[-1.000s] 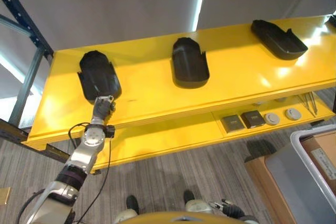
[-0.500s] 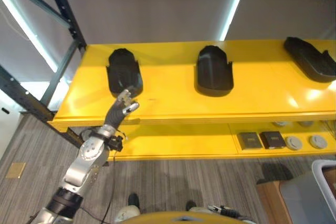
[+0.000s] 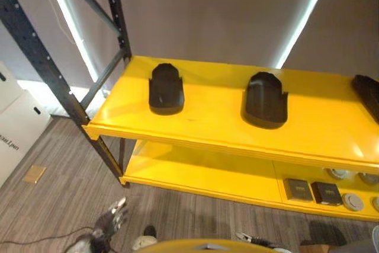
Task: Move parts from the plastic box to the shelf.
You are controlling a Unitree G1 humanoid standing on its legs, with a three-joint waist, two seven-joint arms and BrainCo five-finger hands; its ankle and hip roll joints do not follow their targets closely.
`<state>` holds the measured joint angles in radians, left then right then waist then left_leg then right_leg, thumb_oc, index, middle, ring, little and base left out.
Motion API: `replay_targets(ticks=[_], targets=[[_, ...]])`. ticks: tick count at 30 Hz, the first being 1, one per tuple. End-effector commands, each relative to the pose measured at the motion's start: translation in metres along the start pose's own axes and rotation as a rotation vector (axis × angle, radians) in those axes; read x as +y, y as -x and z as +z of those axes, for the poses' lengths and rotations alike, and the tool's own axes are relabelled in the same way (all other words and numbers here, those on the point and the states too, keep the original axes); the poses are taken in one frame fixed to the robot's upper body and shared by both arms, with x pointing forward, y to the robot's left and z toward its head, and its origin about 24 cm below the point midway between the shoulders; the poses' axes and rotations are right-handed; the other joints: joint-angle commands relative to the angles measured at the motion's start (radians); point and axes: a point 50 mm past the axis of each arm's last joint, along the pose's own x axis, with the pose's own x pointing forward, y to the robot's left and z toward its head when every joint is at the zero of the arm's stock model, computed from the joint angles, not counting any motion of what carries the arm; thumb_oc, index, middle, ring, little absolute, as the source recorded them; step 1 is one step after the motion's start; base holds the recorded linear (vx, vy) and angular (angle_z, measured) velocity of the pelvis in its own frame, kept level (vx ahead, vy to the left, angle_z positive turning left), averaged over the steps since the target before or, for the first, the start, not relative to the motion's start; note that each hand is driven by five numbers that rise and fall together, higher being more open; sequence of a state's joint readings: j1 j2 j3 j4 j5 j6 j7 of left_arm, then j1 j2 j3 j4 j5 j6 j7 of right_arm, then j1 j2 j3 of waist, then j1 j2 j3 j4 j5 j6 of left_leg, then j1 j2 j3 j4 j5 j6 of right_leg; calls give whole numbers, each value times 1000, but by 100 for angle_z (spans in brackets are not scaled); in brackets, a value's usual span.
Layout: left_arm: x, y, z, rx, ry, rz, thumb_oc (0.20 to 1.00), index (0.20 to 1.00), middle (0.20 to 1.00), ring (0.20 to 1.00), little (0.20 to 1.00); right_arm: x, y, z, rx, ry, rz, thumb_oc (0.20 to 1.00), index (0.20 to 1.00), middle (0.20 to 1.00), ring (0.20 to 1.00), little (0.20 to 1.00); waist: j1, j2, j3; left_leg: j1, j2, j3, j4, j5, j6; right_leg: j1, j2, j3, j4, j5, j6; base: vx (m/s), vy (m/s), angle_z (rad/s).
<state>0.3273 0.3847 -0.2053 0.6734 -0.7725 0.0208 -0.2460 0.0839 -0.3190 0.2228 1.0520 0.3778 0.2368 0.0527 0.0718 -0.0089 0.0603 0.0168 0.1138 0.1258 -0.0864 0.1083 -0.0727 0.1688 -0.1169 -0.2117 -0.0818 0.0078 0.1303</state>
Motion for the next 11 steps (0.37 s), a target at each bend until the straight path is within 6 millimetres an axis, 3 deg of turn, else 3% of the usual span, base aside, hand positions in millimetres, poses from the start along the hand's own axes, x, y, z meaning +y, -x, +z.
replay_targets(ticks=[1,4,11], targets=[[-11,-17,25,-130,-95,-2,1000,1000,1000,1000,1000,4,-2,8,-16,21,23,1000,1000,1000,1000,1000,26,-1,44,62,25,37,-1,-57,-10,-61,-16,-28,25,47,34,-23,-13,6],[10,-15,-3,-40,-74,146,1000,1000,1000,1000,1000,6,-4,2,19,19,10,1000,1000,1000,1000,1000,32,-9,34,58,18,30,-1,-61,-4,-63,-17,-27,26,46,35,4,-14,7],[23,-12,-11,-15,-127,278,1000,1000,1000,1000,1000,4,-5,-7,52,39,-20,1000,1000,1000,1000,1000,28,-12,26,53,15,25,-1,-64,0,-71,-17,-15,29,45,36,4,-1,2]])
